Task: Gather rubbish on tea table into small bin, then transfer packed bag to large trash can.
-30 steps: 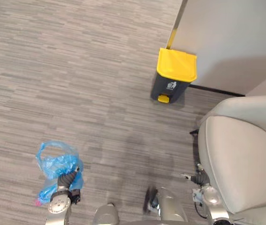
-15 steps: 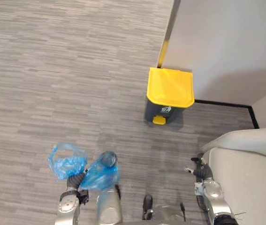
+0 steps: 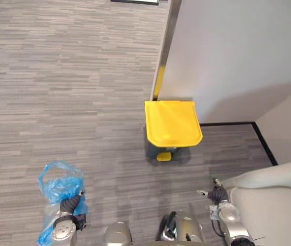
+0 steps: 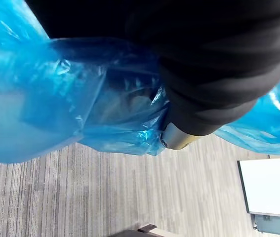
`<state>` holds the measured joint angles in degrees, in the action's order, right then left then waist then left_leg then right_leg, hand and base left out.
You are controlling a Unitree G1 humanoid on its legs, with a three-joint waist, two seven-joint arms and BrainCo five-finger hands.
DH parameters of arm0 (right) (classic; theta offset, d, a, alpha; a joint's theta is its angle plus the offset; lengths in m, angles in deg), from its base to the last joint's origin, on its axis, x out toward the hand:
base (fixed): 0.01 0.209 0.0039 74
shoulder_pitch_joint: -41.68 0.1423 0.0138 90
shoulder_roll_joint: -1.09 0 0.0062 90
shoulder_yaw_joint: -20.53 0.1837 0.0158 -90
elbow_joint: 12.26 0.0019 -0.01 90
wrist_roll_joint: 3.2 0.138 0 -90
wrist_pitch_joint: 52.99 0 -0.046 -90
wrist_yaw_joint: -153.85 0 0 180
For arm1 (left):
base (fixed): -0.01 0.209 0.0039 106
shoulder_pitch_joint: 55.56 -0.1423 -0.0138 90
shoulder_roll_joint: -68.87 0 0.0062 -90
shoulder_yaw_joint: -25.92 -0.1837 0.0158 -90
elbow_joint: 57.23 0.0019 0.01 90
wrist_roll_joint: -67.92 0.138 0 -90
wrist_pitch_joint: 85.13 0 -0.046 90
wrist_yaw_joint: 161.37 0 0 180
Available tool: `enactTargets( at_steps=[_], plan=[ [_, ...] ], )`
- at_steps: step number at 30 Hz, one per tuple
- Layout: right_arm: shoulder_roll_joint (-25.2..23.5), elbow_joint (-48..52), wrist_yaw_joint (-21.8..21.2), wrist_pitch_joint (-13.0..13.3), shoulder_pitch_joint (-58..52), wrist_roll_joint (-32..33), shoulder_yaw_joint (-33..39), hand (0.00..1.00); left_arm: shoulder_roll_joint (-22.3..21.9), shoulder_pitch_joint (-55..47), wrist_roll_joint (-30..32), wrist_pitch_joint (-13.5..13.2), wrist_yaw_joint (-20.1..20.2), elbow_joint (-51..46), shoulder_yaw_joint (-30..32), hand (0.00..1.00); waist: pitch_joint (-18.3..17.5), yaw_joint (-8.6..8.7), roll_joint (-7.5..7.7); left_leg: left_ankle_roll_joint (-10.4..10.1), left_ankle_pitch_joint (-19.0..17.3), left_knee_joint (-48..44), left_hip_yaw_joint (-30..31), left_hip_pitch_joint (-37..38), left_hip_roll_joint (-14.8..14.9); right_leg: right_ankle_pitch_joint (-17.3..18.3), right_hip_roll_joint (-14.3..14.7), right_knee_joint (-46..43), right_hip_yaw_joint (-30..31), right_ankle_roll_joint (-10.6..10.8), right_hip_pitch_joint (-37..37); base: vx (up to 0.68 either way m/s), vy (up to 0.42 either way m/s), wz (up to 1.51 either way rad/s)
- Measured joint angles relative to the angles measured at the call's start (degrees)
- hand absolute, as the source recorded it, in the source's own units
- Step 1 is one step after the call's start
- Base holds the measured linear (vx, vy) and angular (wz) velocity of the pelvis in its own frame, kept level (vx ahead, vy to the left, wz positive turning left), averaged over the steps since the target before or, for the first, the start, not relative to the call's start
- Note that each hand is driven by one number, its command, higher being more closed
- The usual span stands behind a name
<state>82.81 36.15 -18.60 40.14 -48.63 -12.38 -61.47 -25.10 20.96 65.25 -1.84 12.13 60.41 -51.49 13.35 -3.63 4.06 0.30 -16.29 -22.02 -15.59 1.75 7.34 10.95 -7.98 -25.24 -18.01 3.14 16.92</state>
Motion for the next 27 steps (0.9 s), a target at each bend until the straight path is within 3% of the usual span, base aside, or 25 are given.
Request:
enactTargets(
  at_steps=[1,2,5,7,9,10,12,13,16,20,27],
  plan=[
    [0.2,0.0,0.0,0.0,-0.9,0.0,0.1,0.00,0.3,0.0,0.1,-0.1,0.0,0.0,0.6,1.00,-0.4,0.32,1.36,-2.4,-1.0,-0.8,1.5,1.3,-0.7,-14.5,2.0,9.6,2.7,-3.3,-2.3,0.50,-0.129,0.40],
    [1.5,-0.5,0.0,-0.3,-1.1,0.0,0.4,0.00,-0.8,1.2,0.1,0.0,0.1,1.4,0.6,1.00,0.0,0.69,-1.39,-3.7,-1.8,-2.8,3.4,1.5,1.0,-13.9,3.3,8.7,1.8,-4.5,-3.7,0.40,-0.093,0.36],
    [2.2,1.4,0.1,-0.5,-0.6,0.1,0.8,0.00,-1.4,1.9,0.1,-0.3,0.2,1.3,0.7,1.00,0.3,1.51,-3.41,-7.1,1.3,-10.2,6.1,-1.2,3.3,-10.8,4.8,11.2,0.2,-4.3,-6.6,0.35,-0.106,0.14],
    [1.8,3.0,0.1,-0.8,-1.9,0.1,0.8,0.00,-3.0,2.4,0.1,-0.2,0.3,1.2,0.6,1.00,0.6,0.73,-3.82,-6.9,5.0,-22.3,6.0,-5.6,6.2,-10.8,6.1,15.4,-0.1,-4.5,-12.1,0.33,-0.065,0.10],
    [0.9,4.5,0.3,-0.7,-2.6,0.3,1.5,0.00,-3.7,2.4,0.1,-0.3,0.5,1.2,-0.5,1.00,0.8,-0.35,-2.99,-5.1,0.3,-26.2,3.9,-9.2,7.7,-10.8,5.9,17.9,0.8,-4.5,-15.5,0.25,-0.001,-0.16],
    [0.7,4.6,0.2,-0.6,-1.9,0.6,2.0,0.00,-3.8,2.4,0.1,-0.3,1.0,1.2,-1.2,1.00,0.8,-0.36,-2.74,-4.1,-0.6,-23.4,3.4,-11.0,7.7,-10.9,5.7,18.5,1.1,-4.4,-15.9,0.20,0.074,-0.30],
    [0.3,4.6,0.6,-0.7,-0.6,0.6,3.3,0.00,-4.2,2.3,0.1,-0.3,1.5,1.2,-1.2,1.00,0.8,-0.33,-3.31,-4.5,0.8,-10.7,2.8,-12.3,7.6,-10.8,5.8,18.6,2.2,-3.5,-15.8,0.17,0.152,-0.33],
    [0.6,4.5,1.0,-0.7,-0.7,0.6,3.6,0.00,-4.7,2.3,0.1,-0.3,1.5,1.3,-1.2,1.00,0.4,-0.36,-4.61,-4.1,6.0,-2.9,2.8,-12.2,7.8,-10.5,6.7,18.6,2.8,-2.0,-15.9,0.16,0.249,-0.35],
    [-0.6,3.7,1.2,-1.0,-1.7,0.6,4.1,0.00,-4.7,3.2,0.2,-0.3,1.5,2.2,-1.3,1.00,-0.5,-0.45,-2.68,-3.9,5.9,-0.4,0.6,-9.9,4.4,-10.6,3.8,19.6,4.4,0.6,-16.2,0.13,0.197,-0.15],
    [-0.6,3.4,1.2,-1.0,-2.4,0.6,4.5,0.00,-4.2,3.1,1.2,-0.2,1.5,2.3,-1.1,1.00,-0.7,-0.34,-2.79,-3.6,5.7,1.2,-1.0,-8.2,2.7,-11.2,2.5,21.3,5.9,1.7,-16.7,0.03,0.077,-0.14],
    [-0.2,-0.4,1.3,-1.2,-2.4,0.7,5.1,0.00,-4.0,2.1,1.2,0.1,1.3,4.1,-0.5,1.00,-0.9,-0.15,-3.29,-3.2,5.7,2.0,-1.6,-7.9,2.8,-11.4,3.2,21.5,7.3,1.9,-15.9,0.01,-0.030,-0.10]
  ],
)
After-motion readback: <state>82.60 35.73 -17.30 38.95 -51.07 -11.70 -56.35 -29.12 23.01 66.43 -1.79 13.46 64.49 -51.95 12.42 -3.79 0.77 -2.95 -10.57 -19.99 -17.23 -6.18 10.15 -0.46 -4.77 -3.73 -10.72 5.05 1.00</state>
